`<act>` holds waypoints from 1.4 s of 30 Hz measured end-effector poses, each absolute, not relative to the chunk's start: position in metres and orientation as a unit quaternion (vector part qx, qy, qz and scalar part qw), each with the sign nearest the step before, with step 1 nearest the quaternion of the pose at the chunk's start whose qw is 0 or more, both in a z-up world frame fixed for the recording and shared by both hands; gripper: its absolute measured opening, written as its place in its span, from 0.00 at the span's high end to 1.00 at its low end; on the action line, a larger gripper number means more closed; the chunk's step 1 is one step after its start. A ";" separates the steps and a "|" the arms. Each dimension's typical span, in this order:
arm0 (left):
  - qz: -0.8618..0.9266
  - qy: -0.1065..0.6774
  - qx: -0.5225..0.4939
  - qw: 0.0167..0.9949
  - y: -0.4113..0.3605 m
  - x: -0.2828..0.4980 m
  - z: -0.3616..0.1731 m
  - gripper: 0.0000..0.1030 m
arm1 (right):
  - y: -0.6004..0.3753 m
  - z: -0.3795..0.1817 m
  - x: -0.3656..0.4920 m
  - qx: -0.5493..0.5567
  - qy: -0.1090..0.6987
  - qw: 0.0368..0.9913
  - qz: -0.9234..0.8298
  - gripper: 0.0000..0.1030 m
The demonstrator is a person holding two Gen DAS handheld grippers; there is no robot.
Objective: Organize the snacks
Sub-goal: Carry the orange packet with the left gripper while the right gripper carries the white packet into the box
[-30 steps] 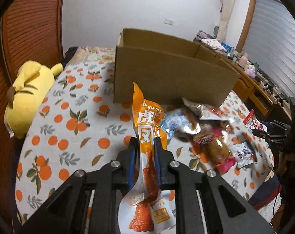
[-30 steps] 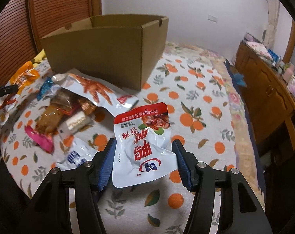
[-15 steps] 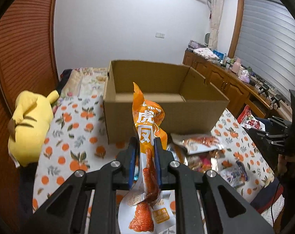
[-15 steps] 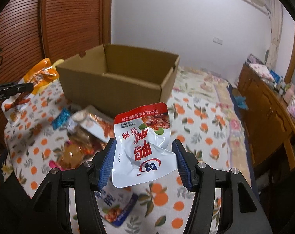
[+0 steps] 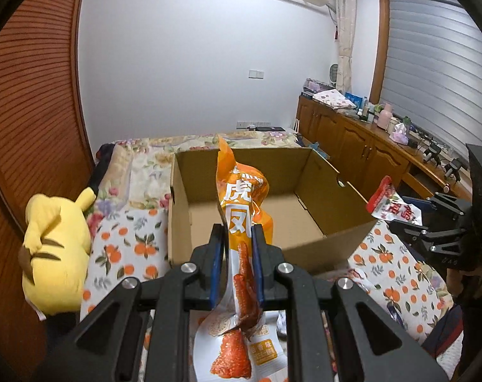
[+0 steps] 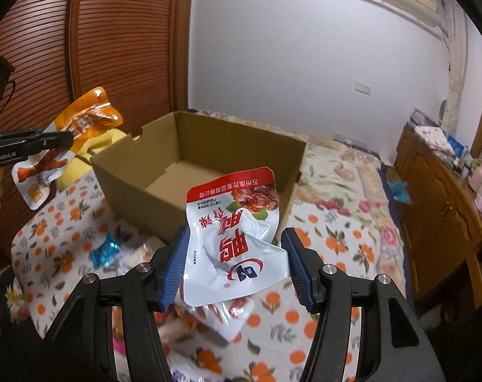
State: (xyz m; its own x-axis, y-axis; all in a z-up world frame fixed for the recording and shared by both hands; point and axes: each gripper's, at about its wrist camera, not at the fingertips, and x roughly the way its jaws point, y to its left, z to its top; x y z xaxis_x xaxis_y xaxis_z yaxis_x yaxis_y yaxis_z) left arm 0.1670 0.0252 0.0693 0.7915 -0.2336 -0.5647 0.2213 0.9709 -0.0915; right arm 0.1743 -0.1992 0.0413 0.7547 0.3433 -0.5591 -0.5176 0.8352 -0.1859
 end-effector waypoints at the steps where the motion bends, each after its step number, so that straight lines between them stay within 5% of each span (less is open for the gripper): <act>1: -0.120 0.299 -0.009 0.947 0.025 0.173 0.071 0.87 | -0.194 0.043 0.181 -0.169 0.261 0.921 0.236 0.42; 32: -0.144 0.356 0.008 0.923 -0.007 0.314 0.028 0.86 | -0.139 0.007 0.297 -0.194 0.314 0.888 0.274 0.40; 42: -0.140 0.352 0.010 0.925 -0.005 0.307 0.029 0.69 | -0.136 0.010 0.300 -0.186 0.325 0.889 0.263 0.36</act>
State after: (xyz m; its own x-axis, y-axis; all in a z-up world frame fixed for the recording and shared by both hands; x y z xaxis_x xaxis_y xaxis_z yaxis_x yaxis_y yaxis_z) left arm 0.3066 -0.0053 0.0291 0.7128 -0.2530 -0.6542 0.2669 0.9603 -0.0806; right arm 0.2996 -0.1364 0.0099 0.6504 0.3465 -0.6759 -0.5884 0.7926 -0.1599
